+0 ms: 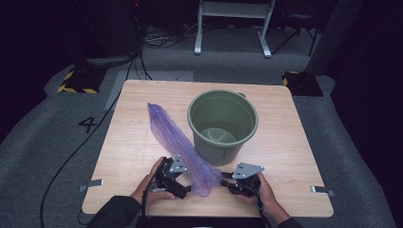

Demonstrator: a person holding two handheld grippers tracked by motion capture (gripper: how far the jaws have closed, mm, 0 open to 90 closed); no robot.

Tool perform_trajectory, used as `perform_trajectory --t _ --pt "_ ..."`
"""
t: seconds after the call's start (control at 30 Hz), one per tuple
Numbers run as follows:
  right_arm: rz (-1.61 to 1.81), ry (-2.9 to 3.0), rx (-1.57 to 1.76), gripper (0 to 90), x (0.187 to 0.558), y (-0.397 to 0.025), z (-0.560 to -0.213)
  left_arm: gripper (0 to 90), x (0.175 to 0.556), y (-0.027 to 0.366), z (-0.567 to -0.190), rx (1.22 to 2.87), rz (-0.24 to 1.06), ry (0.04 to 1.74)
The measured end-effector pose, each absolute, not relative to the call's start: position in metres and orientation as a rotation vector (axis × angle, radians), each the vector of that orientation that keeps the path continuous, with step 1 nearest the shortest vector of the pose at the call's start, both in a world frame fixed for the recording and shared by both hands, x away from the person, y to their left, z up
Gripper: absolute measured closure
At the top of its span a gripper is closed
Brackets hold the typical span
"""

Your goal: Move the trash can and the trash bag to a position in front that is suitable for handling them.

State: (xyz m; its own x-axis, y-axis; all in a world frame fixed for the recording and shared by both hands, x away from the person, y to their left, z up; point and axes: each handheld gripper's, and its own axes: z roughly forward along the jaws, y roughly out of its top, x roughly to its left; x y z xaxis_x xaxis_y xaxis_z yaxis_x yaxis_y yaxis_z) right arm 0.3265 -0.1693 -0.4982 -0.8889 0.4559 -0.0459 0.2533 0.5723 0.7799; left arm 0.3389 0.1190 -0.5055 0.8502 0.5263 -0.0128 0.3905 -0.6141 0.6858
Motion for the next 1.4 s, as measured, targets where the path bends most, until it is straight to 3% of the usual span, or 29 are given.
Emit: perform_trajectory --t 0.1,0.23,0.6,1.03,1.17,1.23,1.33,1.4 --pt "1.231 2.553 0.599 82.7 0.328 -0.170 -0.500 0.0 0.339 0.119 -0.505 2.309 0.246 0.660" --pt "1.235 2.534 0.608 89.2 0.330 -0.173 -0.501 0.0 0.339 0.119 -0.505 2.310 0.246 0.659" --pt "1.213 2.493 0.688 90.0 0.339 -0.201 -0.501 0.8 0.334 0.148 -0.505 2.302 0.267 0.699" --pt "1.169 2.341 0.937 89.0 0.362 -0.274 -0.499 0.2 0.341 0.209 -0.506 2.255 0.329 0.854" --pt "1.180 2.263 1.057 80.5 0.374 -0.300 -0.500 0.0 0.342 0.218 -0.506 2.259 0.322 0.843" --pt "1.170 2.211 1.108 72.2 0.378 -0.310 -0.499 0.0 0.342 0.218 -0.506 2.260 0.318 0.839" --pt "1.156 2.161 1.197 51.0 0.383 -0.323 -0.495 0.0 0.342 0.218 -0.506 2.261 0.317 0.838" --pt "1.154 2.128 1.251 43.8 0.382 -0.331 -0.491 0.0 0.342 0.218 -0.506 2.262 0.318 0.835"
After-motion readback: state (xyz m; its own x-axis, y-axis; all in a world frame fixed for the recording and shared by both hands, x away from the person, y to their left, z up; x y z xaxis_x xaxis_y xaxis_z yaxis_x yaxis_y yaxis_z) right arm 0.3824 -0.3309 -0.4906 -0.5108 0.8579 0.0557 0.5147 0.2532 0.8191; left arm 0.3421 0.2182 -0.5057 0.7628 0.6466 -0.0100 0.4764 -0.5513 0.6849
